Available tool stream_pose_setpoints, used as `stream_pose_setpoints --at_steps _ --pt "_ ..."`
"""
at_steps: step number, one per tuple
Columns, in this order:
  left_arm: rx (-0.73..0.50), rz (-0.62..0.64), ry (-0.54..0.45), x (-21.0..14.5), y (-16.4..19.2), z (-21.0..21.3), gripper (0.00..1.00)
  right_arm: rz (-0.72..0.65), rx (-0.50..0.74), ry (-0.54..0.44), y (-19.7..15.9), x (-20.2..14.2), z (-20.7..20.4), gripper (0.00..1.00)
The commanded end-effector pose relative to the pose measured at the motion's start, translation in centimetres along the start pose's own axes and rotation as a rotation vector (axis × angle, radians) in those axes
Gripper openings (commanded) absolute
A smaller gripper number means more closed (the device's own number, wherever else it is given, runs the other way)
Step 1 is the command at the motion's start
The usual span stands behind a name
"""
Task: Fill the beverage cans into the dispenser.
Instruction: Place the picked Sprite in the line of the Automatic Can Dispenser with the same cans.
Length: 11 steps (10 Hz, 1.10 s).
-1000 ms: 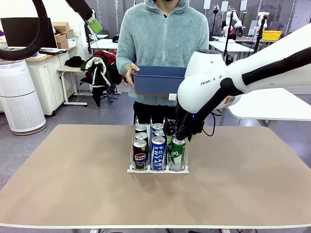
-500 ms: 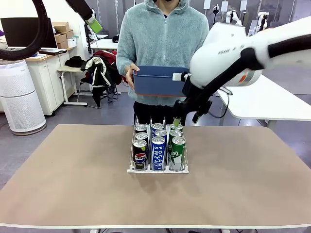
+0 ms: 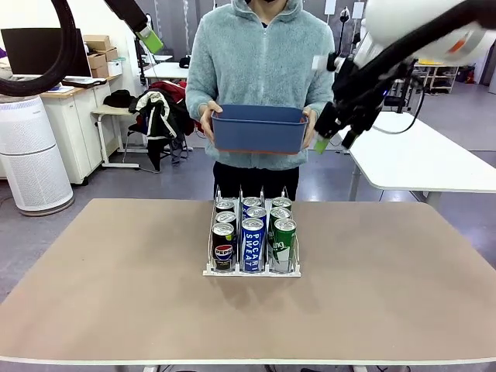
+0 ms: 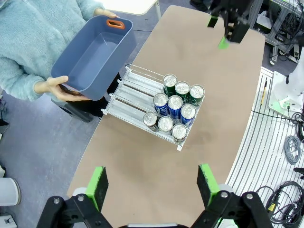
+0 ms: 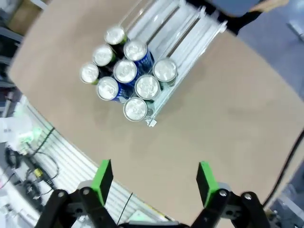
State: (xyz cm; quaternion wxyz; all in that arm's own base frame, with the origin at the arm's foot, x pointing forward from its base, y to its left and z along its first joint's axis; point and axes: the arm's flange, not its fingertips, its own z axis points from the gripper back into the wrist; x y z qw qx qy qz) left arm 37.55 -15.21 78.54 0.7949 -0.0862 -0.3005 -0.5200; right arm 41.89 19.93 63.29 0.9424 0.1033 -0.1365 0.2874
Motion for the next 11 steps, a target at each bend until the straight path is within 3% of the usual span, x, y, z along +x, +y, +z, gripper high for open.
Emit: stream_pose_setpoints --at_steps 1,5,7,8,9,10,11 --pt "0.004 -0.012 -0.005 -0.5 0.1 -0.1 1.0 0.017 0.073 -0.018 -0.9 1.2 3.9 0.94" --pt "0.004 -0.012 -0.005 -0.5 0.1 -0.1 1.0 0.066 0.042 -0.173 -0.9 1.5 11.1 0.94" --pt "0.004 -0.012 -0.005 -0.5 0.1 -0.1 1.0 -0.022 -0.046 -0.248 0.3 1.4 9.1 0.94" --pt "0.004 -0.012 -0.005 -0.5 0.1 -0.1 1.0 0.043 0.026 -0.176 -0.4 1.8 12.2 0.94" --pt "0.004 -0.012 -0.005 -0.5 0.1 -0.1 1.0 0.043 0.026 -0.176 -0.4 1.8 12.2 0.94" --pt "0.004 -0.012 -0.005 -0.5 0.1 -0.1 1.0 0.028 0.008 -0.208 -0.3 2.2 11.5 0.94" --pt "0.004 -0.012 -0.005 -0.5 0.1 -0.1 1.0 0.083 0.104 -0.271 -1.1 1.6 11.8 0.94"
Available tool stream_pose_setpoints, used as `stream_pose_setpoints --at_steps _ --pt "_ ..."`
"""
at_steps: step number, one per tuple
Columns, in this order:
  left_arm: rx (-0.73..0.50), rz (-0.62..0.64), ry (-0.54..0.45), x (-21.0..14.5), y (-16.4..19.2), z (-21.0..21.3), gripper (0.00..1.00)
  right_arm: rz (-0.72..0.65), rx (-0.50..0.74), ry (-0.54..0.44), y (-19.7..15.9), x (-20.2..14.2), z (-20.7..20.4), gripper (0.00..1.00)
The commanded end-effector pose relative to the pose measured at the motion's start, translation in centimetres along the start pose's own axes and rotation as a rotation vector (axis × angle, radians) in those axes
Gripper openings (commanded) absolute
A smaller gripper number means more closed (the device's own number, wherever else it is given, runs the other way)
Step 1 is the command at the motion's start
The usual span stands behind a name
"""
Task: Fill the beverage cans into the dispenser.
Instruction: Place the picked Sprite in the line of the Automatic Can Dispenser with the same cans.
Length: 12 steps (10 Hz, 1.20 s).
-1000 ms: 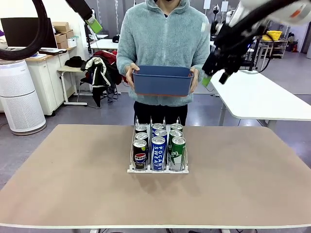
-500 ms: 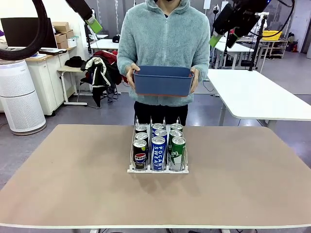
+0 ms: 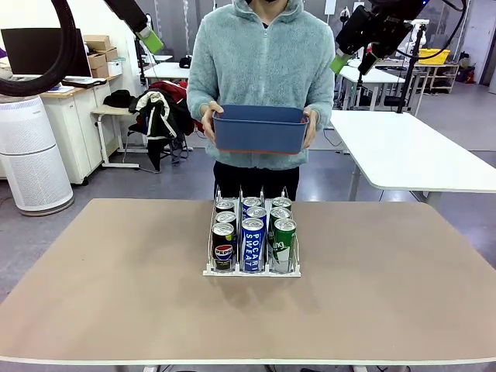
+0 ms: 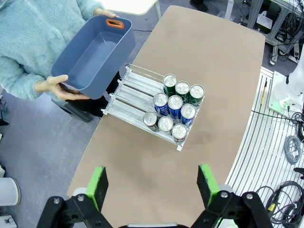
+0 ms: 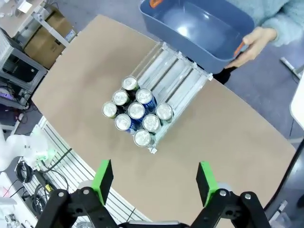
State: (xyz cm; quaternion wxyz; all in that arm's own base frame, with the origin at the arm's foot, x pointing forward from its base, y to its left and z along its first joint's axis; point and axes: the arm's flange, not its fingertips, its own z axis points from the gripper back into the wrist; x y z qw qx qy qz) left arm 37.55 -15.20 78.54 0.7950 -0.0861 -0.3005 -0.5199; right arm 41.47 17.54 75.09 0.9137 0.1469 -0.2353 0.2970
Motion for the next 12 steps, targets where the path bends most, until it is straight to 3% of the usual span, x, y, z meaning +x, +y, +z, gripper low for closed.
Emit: stream_pose_setpoints --at_steps 1,4,12 --pt "0.004 -0.012 -0.005 -0.5 0.1 -0.1 1.0 0.042 0.088 -0.092 -1.3 -0.6 0.9 0.94" --pt "0.004 -0.012 -0.005 -0.5 0.1 -0.1 1.0 0.054 0.085 -0.131 -3.2 0.2 2.4 0.94" --pt "0.004 -0.012 -0.005 -0.5 0.1 -0.1 1.0 0.035 0.113 -0.154 -3.3 0.2 3.1 0.94"
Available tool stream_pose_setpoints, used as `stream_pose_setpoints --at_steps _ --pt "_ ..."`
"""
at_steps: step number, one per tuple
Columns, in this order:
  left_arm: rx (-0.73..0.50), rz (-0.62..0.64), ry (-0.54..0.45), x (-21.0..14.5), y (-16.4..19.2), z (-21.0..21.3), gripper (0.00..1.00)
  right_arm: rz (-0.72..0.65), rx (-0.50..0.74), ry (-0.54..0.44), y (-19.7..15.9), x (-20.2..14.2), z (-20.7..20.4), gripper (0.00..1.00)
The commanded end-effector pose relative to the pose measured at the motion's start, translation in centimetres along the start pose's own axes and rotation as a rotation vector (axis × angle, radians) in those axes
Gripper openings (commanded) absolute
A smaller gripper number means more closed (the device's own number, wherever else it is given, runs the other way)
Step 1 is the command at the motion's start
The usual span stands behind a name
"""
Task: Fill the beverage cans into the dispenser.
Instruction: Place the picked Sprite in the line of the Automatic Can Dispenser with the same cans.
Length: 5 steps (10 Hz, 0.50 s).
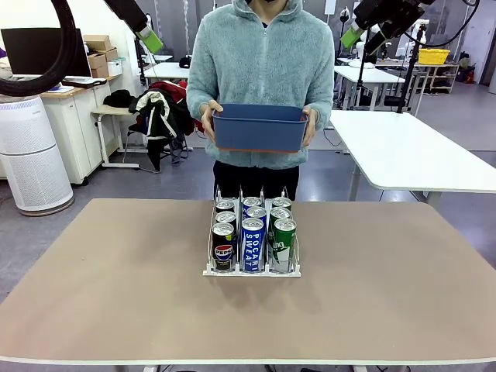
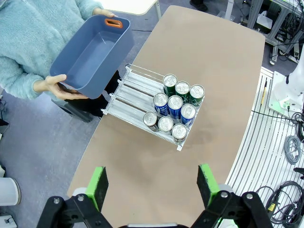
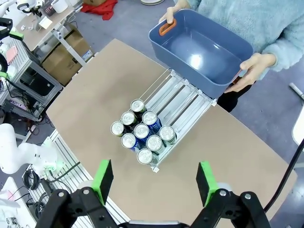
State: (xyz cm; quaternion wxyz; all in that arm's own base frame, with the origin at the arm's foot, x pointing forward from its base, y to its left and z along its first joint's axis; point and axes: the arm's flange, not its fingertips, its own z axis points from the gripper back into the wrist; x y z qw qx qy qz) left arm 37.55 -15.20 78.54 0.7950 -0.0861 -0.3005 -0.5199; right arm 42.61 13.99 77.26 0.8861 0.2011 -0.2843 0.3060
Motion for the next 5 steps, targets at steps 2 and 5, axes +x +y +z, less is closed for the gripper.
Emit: stream_pose_setpoints --at_steps 2,5 --pt "0.004 -0.012 -0.005 -0.48 0.05 -0.11 1.0 0.014 0.037 -0.024 -0.05 0.2 0.35 0.94" --pt "0.004 -0.012 -0.005 -0.48 0.05 -0.11 1.0 0.014 0.041 -0.027 0.2 0.28 0.38 0.94"
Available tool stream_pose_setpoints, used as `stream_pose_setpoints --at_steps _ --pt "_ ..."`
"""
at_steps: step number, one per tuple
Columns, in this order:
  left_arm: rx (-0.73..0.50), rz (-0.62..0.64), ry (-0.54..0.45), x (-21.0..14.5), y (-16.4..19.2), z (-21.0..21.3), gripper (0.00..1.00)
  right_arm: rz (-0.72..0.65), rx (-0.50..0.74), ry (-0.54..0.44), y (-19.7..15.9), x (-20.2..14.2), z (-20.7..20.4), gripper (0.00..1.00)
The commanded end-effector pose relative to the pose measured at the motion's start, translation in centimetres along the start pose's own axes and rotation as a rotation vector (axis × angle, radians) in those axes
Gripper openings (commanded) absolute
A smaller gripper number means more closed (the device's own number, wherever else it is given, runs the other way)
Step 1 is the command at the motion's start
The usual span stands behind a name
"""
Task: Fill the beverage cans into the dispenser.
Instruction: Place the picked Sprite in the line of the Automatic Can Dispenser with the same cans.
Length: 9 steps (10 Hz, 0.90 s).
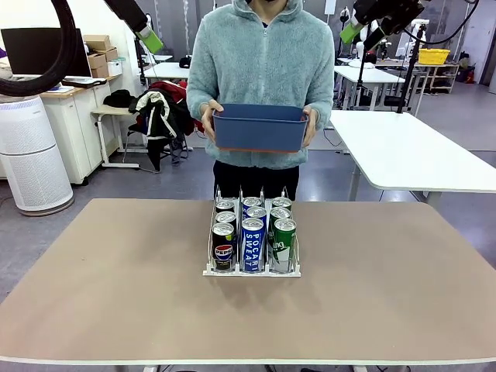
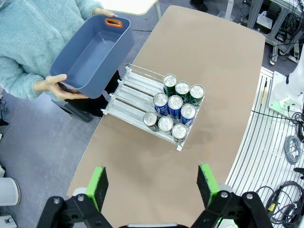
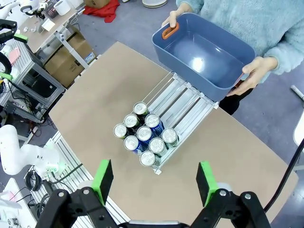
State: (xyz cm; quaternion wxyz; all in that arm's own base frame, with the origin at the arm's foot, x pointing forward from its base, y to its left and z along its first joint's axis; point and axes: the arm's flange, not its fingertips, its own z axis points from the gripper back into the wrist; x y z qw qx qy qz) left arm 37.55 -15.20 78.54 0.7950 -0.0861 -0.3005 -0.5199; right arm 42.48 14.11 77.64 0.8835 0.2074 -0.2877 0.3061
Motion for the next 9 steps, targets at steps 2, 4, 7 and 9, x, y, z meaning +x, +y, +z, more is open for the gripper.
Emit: stream_pose_setpoints --at_steps 2,4,7,9 --pt "0.004 -0.012 -0.005 -0.48 0.05 -0.11 1.0 0.014 0.027 -0.019 0.09 0.13 0.09 0.94" --pt "0.004 -0.012 -0.005 -0.48 0.05 -0.11 1.0 0.006 0.016 -0.021 -0.09 0.21 -0.04 0.94" --pt "0.004 -0.012 -0.005 -0.48 0.05 -0.11 1.0 0.001 0.0 0.0 0.06 0.03 0.01 0.94" --pt "0.004 -0.012 -0.005 -0.48 0.05 -0.11 1.0 0.001 0.0 0.0 0.06 0.03 0.01 0.94"
